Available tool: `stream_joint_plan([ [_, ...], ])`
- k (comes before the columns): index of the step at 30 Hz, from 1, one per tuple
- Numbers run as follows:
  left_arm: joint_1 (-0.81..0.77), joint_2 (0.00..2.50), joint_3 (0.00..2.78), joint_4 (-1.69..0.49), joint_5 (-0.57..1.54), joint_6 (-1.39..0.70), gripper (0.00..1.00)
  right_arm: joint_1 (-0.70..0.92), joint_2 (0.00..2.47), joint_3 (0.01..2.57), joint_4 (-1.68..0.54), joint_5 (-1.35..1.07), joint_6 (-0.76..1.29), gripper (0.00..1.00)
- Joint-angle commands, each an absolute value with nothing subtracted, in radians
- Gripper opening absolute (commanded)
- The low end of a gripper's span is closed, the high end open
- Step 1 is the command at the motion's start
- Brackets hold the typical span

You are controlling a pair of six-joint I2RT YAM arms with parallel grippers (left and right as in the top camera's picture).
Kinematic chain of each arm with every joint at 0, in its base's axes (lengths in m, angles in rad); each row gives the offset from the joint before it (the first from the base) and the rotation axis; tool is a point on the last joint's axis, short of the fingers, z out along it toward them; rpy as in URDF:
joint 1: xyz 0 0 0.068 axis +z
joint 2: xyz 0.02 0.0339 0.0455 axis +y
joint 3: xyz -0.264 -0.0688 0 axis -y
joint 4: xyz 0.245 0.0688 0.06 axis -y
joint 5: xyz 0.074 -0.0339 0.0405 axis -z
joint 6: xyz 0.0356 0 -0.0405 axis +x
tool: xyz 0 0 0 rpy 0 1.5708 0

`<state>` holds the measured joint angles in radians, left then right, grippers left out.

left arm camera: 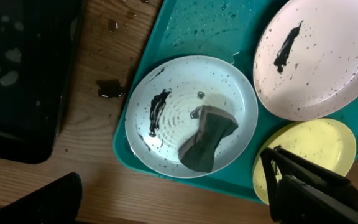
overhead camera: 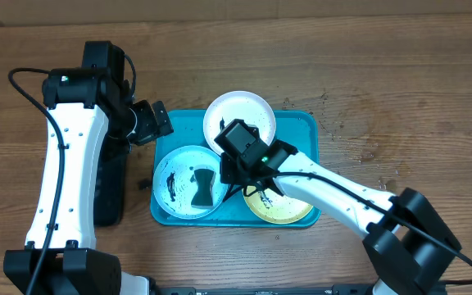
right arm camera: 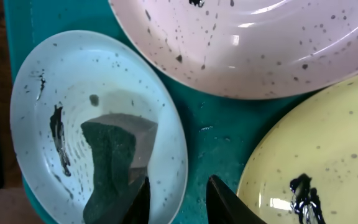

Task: Clean dirty plates on tray and stack at the side
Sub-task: 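Reach the right gripper to the light-blue plate rim and grasp it, then hold the plate with the right gripper and scrub it with the sponge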

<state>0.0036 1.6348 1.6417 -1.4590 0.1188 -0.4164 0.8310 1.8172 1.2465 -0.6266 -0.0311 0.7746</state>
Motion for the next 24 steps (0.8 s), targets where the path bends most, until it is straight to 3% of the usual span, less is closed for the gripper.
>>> stream_joint_plan([
  [1,0.005,1.642,1.645,-1.461,0.124,-0.415,1.00,0.838,1.854,1.234,-0.599,-0.008,0.778,0.31],
  [6,0.005,1.642,1.645,-1.468,0.124,-0.414,1.00,0.854,1.878,1.229,-0.572,-0.007,0.778,0.31],
  [8,0.005,1.642,1.645,-1.475,0.124,-0.407,0.94,0.856,1.878,1.229,-0.570,0.003,0.778,0.30],
  [15,0.005,1.642,1.645,-1.485,0.129,-0.370,1.00,0.856,1.900,1.177,-0.521,0.016,0.778,0.30],
  [17,0.005,1.642,1.645,-1.485,0.131,-0.370,0.90,0.856,1.922,1.177,-0.505,-0.014,0.778,0.30],
  [22,0.005,1.642,1.645,-1.489,0.131,-0.367,0.90,0.856,1.952,1.177,-0.480,-0.054,0.778,0.30],
  [24,0.004,1.643,1.644,-1.493,0.136,-0.342,0.80,0.854,1.952,1.177,-0.480,-0.054,0.778,0.25],
])
